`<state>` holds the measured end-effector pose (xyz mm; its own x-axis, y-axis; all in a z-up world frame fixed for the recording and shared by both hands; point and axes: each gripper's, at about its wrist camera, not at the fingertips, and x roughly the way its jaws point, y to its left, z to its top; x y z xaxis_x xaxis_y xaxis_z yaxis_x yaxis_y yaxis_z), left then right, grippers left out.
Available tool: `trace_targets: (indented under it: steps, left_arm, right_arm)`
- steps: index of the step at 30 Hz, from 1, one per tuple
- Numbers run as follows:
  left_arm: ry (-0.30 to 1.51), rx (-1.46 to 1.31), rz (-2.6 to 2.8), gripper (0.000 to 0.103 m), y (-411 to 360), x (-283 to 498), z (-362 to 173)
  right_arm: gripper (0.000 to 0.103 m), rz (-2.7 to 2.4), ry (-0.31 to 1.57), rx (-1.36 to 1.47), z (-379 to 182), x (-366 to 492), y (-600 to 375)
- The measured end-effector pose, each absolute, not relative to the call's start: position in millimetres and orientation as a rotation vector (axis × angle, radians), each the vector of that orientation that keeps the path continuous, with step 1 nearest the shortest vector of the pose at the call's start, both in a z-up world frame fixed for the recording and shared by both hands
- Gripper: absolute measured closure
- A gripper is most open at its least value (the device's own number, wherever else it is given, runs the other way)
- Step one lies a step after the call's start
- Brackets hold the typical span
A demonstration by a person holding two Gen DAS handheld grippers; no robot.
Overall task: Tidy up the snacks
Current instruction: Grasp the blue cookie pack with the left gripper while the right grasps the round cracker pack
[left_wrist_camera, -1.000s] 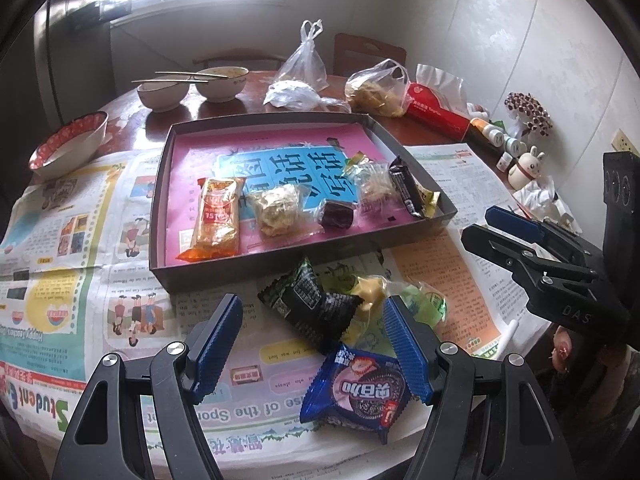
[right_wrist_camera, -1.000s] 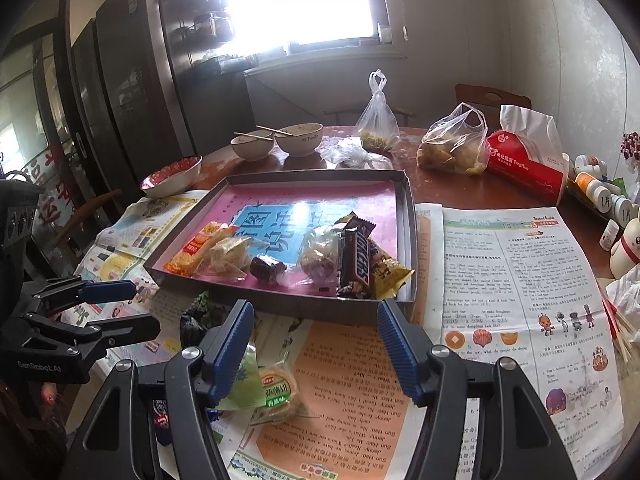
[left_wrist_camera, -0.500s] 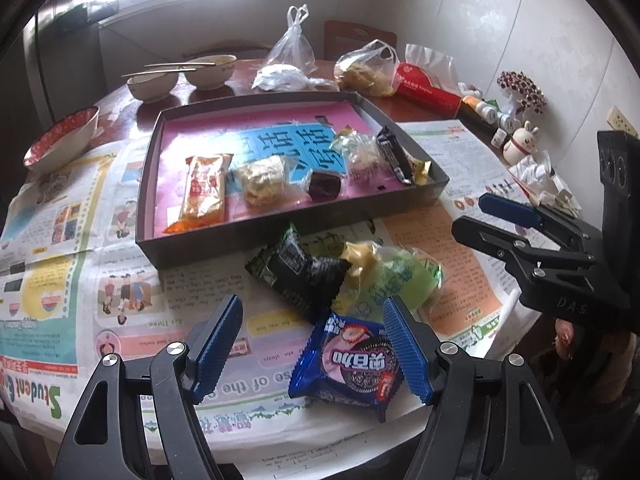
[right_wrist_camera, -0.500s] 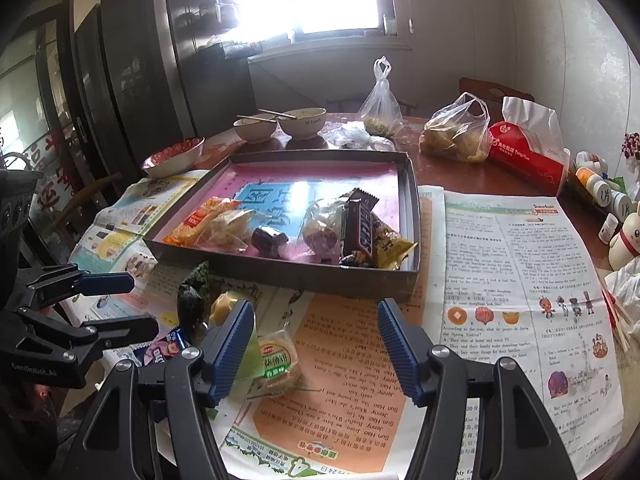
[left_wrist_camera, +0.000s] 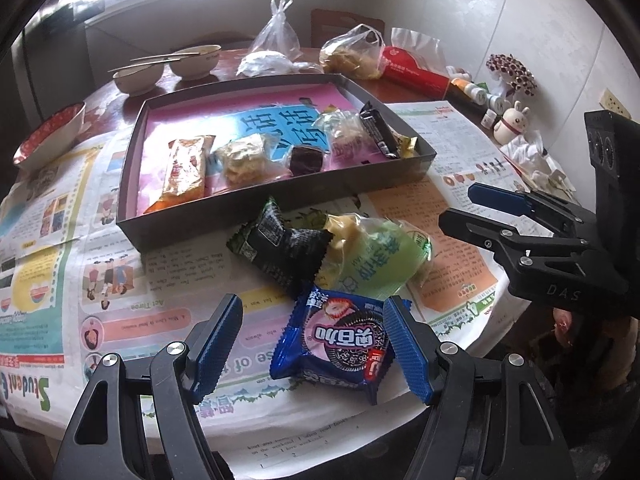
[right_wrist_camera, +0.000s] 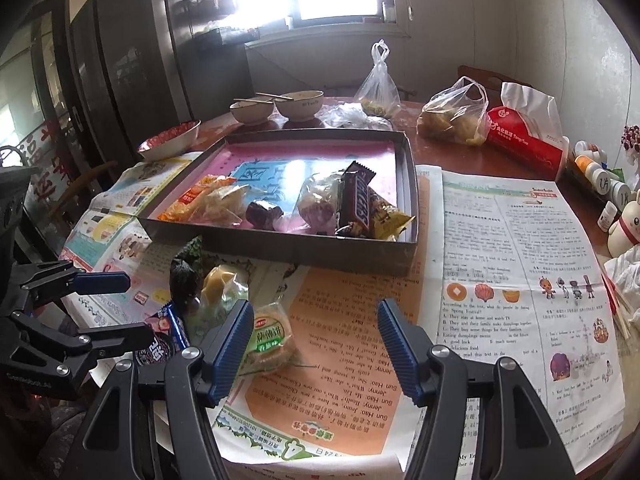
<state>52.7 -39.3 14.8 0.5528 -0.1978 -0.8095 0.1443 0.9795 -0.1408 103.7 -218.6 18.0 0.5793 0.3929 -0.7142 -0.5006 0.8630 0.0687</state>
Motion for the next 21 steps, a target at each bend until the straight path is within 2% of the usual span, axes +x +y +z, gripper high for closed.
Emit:
trace_targets:
  steps: [21]
  left_arm:
    - [1.023, -0.009, -0.240, 0.029, -58.1, 54.0, -5.7]
  right_arm:
    - [0.039, 0.580, 0.868, -0.305, -11.7, 89.7, -197.6]
